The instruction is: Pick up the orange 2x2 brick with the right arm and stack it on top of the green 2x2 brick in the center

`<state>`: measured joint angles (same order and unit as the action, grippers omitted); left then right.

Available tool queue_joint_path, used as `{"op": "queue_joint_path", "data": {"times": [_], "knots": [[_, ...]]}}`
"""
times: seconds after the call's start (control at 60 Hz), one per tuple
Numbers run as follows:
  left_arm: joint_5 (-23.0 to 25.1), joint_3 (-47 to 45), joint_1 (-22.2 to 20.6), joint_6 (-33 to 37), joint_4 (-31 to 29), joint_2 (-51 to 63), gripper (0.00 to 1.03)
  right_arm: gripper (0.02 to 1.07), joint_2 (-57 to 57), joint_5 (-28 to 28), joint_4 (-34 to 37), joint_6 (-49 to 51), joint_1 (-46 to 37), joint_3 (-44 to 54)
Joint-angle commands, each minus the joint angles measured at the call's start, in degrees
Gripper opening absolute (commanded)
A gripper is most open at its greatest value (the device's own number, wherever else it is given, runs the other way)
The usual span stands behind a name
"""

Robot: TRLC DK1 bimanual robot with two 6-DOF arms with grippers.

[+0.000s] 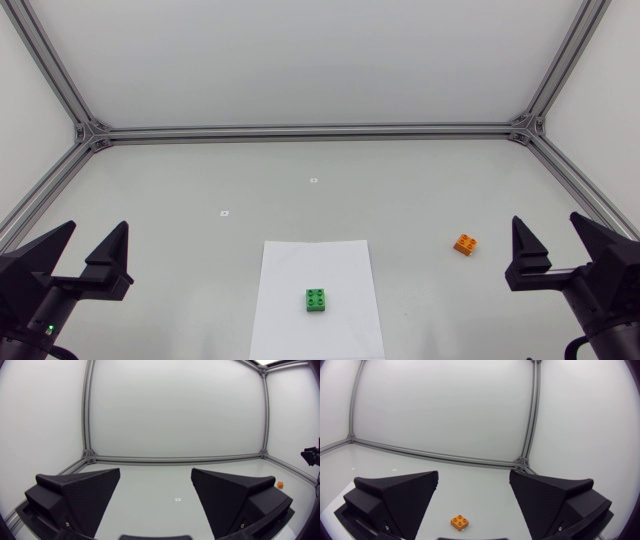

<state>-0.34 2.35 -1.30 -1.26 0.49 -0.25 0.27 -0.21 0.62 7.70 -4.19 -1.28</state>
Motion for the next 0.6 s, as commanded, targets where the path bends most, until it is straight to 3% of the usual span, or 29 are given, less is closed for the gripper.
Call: {"op": "queue_joint_path", "data": {"times": [0.0,0.433,0.583], "knots": [[0.3,-2.3,0.2,0.7,-0.8,-0.5,0.99,1.03,-0.6,-0.3,-0.3,-0.8,0.3,1.4],[0.3,-2.3,0.2,0.7,-0.8,-0.5,0.99,1.03,-0.7,-0.4,-0.7,-0.6,0.0,0.8],[0.3,-2.3,0.2,0.7,-0.8,-0.5,0.99,1.03,-0.5,-0.7,3.2,-0.9,1.5,-3.7]]}}
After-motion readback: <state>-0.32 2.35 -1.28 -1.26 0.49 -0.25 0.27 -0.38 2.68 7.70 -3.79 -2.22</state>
